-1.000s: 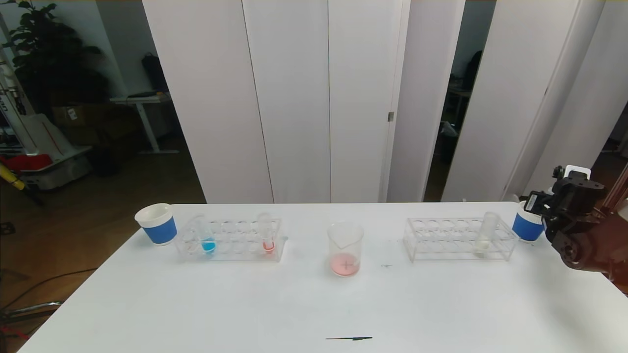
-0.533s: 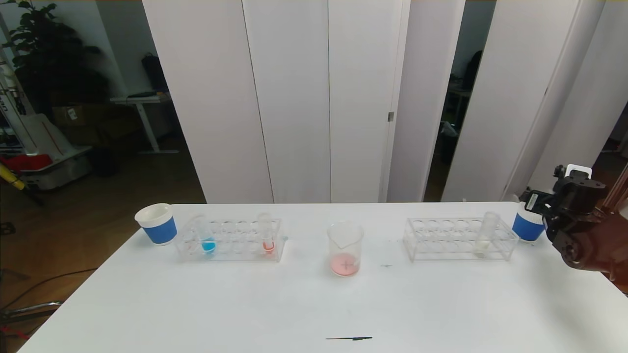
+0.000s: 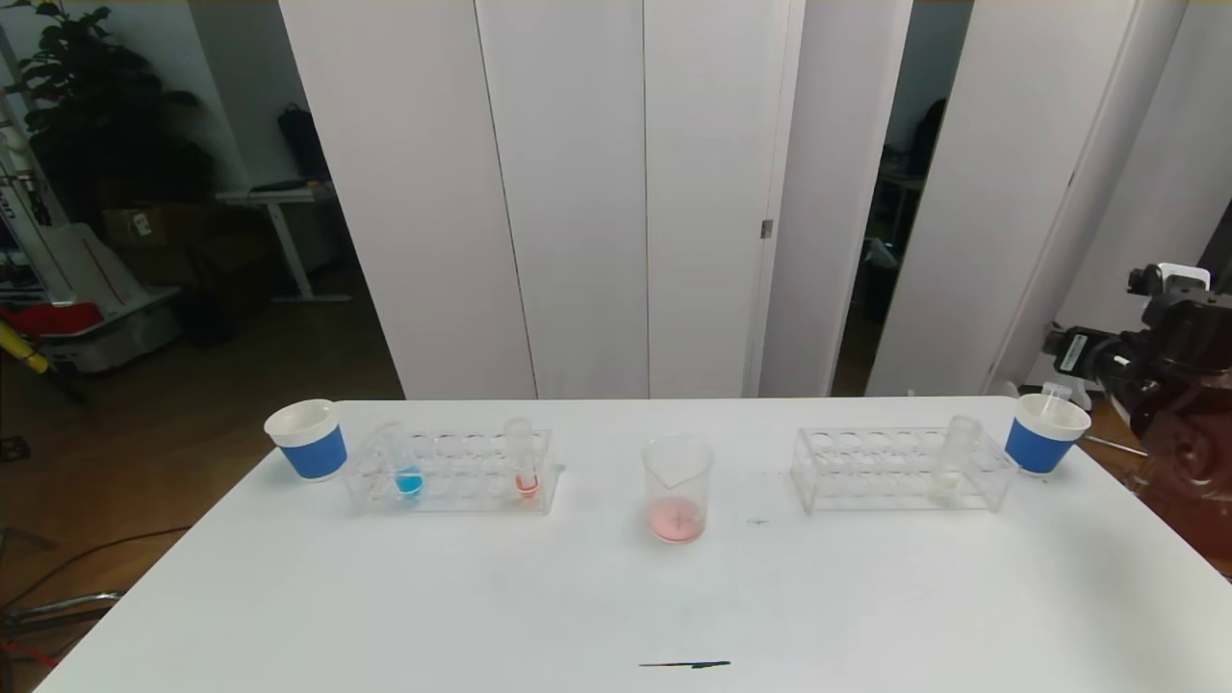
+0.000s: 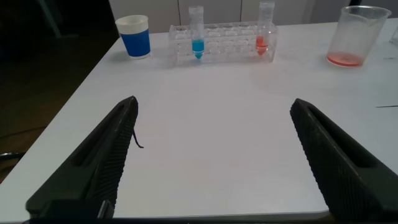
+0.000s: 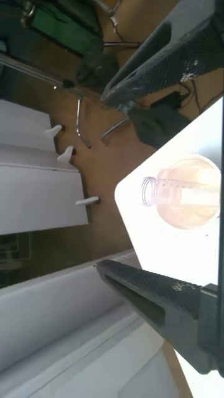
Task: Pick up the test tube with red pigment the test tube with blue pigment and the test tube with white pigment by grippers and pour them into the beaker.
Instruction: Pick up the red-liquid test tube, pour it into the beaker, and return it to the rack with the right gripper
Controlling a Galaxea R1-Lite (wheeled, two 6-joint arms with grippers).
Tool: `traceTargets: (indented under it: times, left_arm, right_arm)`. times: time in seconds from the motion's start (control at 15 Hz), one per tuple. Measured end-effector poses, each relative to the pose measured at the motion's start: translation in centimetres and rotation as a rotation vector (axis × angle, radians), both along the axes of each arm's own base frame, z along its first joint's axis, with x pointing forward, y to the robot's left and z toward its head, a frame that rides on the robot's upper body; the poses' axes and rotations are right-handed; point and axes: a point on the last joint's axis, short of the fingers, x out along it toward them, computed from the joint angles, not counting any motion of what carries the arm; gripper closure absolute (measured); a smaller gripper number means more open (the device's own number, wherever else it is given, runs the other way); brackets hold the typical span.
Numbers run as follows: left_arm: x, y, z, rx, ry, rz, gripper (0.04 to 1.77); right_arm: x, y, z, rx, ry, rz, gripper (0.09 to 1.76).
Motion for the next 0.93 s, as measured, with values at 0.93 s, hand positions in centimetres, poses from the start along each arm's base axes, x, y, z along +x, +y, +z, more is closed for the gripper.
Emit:
traceTargets:
  times: [0.93]
  left_arm:
    - [0.0, 0.0, 0.0, 0.000, 0.000, 0.000, 0.06]
  right_arm:
    - [-31.3, 8.2, 14.6, -0.127, -0.161, 0.381, 0.10]
